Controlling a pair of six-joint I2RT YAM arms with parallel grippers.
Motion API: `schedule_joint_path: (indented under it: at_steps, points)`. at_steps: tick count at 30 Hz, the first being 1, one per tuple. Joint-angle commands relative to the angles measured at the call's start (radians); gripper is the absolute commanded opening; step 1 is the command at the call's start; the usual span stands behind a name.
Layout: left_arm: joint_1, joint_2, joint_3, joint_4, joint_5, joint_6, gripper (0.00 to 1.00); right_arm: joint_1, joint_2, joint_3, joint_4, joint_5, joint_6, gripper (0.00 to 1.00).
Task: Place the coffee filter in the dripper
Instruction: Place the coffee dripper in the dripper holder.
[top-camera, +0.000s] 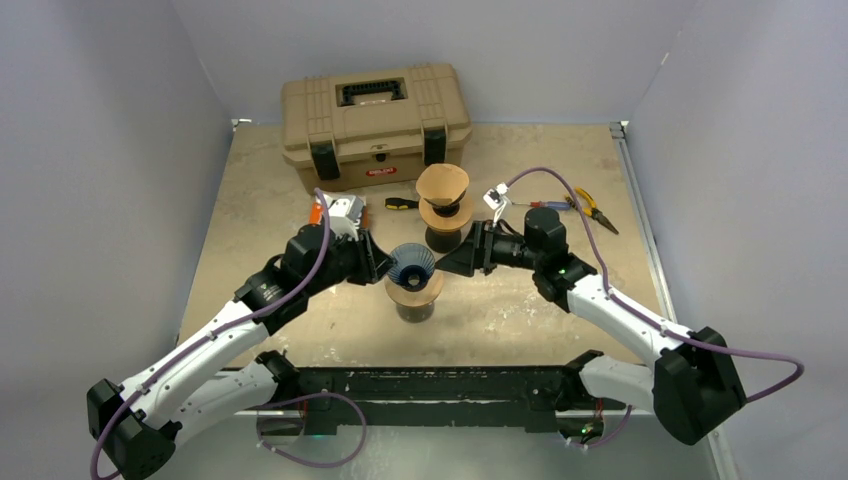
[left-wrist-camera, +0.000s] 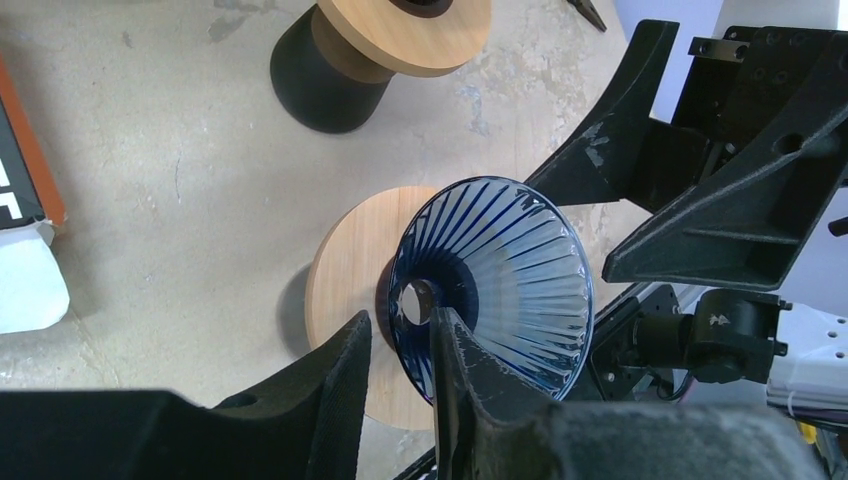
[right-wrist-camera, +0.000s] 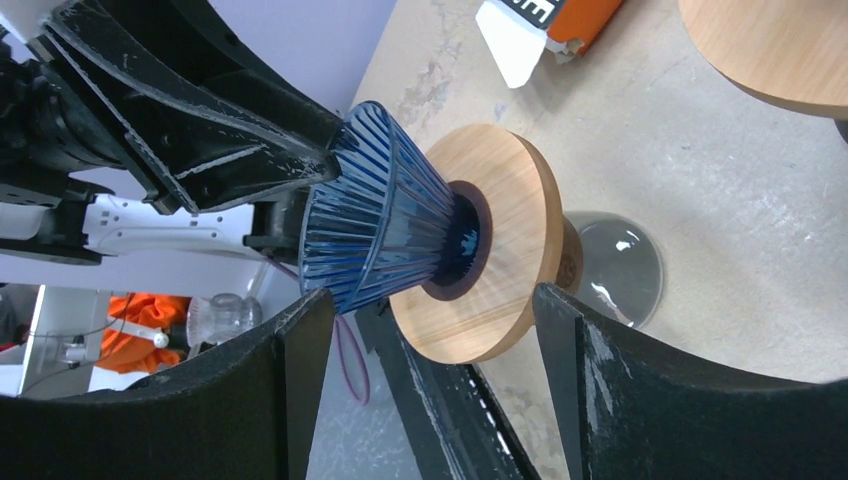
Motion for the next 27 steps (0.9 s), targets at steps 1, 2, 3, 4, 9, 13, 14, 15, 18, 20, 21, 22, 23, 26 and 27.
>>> schedule_joint_path:
  at_steps: [1,2,3,4,9,13,14,15,18,20,21,22,23,26,27]
  points:
    - [0.004,-0.016,-0.008,0.052,0.023,-0.013,0.29,0.011,-0.002,0.053,0.077,-0.012,0.022,0.78]
    - [0.003,-0.016,-0.008,0.055,0.024,-0.013,0.30,0.013,-0.002,0.054,0.082,-0.014,0.023,0.79]
    - [0.003,-0.016,-0.008,0.058,0.026,-0.015,0.31,0.015,-0.006,0.054,0.086,-0.016,0.024,0.81]
    - [0.004,-0.014,-0.008,0.059,0.027,-0.016,0.31,0.016,-0.009,0.054,0.088,-0.015,0.025,0.82]
    - [0.003,-0.018,-0.020,0.095,0.058,-0.027,0.30,0.021,-0.019,0.044,0.104,-0.002,0.036,0.85]
    - [0.003,-0.016,-0.028,0.111,0.070,-0.030,0.26,0.031,0.014,0.052,0.106,0.004,0.037,0.75]
    - [0.003,-0.015,-0.029,0.112,0.071,-0.030,0.25,0.035,0.022,0.052,0.108,0.008,0.037,0.72]
    - [0.003,-0.015,-0.029,0.114,0.074,-0.030,0.25,0.037,0.030,0.055,0.108,0.009,0.038,0.70]
    - [0.004,-0.015,-0.031,0.116,0.077,-0.032,0.23,0.044,0.048,0.054,0.113,0.016,0.040,0.67]
    - [0.003,-0.016,-0.034,0.114,0.072,-0.032,0.22,0.046,0.057,0.056,0.111,0.018,0.039,0.64]
    - [0.003,-0.016,-0.035,0.109,0.067,-0.032,0.22,0.047,0.060,0.058,0.108,0.019,0.037,0.62]
    - [0.003,-0.016,-0.035,0.100,0.059,-0.031,0.21,0.048,0.063,0.060,0.103,0.021,0.034,0.61]
    - [0.004,-0.013,-0.034,0.092,0.051,-0.028,0.20,0.048,0.064,0.062,0.099,0.024,0.031,0.59]
    - [0.003,-0.006,-0.029,0.050,0.002,-0.024,0.17,0.050,0.069,0.062,0.091,0.029,0.025,0.55]
    - [0.003,-0.003,-0.028,0.038,-0.010,-0.020,0.16,0.050,0.071,0.060,0.091,0.029,0.023,0.55]
